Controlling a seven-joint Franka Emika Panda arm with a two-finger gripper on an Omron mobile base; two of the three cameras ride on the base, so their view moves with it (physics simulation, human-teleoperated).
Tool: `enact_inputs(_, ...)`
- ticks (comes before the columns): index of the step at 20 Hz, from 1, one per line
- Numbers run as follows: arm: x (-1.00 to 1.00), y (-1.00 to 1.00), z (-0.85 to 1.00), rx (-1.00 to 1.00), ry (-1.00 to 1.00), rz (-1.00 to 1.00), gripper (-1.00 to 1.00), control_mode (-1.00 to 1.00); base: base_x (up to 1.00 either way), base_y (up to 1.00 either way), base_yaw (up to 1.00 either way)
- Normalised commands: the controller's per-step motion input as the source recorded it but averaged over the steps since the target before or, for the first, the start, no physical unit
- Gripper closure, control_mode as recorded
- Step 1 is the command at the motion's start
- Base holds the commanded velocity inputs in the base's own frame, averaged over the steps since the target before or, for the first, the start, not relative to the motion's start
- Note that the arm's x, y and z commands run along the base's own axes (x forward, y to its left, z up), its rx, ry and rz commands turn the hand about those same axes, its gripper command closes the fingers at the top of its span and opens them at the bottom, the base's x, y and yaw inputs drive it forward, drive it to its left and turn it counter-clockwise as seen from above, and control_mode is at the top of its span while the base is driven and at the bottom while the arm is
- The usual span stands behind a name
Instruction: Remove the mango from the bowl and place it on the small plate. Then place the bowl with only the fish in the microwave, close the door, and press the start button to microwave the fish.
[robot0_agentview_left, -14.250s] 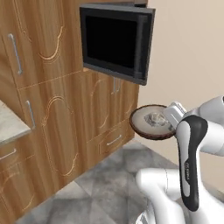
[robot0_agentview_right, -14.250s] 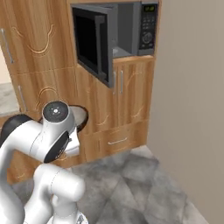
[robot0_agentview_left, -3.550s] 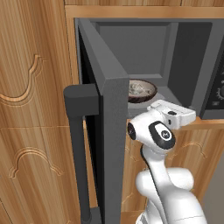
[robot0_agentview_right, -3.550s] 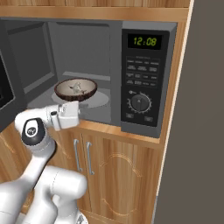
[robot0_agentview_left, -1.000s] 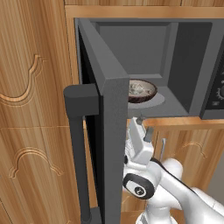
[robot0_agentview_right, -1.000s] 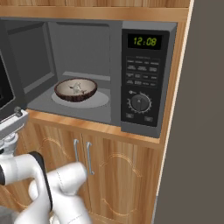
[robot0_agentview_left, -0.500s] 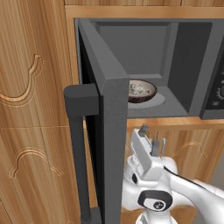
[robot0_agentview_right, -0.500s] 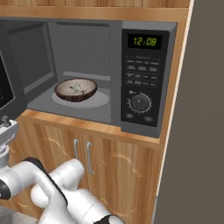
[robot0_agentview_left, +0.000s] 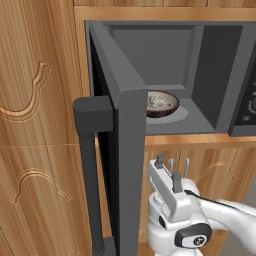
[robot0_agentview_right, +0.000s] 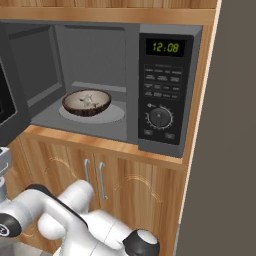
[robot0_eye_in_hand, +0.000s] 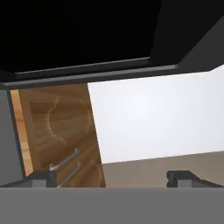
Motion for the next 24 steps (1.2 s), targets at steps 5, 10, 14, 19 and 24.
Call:
enact_inputs(5, 0.00, 0.42, -1.00, -0.19, 0.32, 0.11, -1.00, -1.00, 0.00, 0.00, 0.00)
enact_inputs(10, 0.00, 0.47, -1.00, -0.21, 0.32, 0.10, -1.00, -1.00, 0.00, 0.00, 0.00)
enact_inputs(14, 0.00, 0.67, -0.90, -0.11, 0.34, 0.02, -1.00, -1.00, 0.00, 0.00, 0.00)
enact_inputs(19, 0.02, 0.71, -0.60, -0.06, 0.34, 0.00, -1.00, -1.00, 0.00, 0.00, 0.00)
enact_inputs(24, 0.19, 0.25, -0.98, -0.02, 0.20, 0.08, -1.00, -1.00, 0.00, 0.00, 0.00)
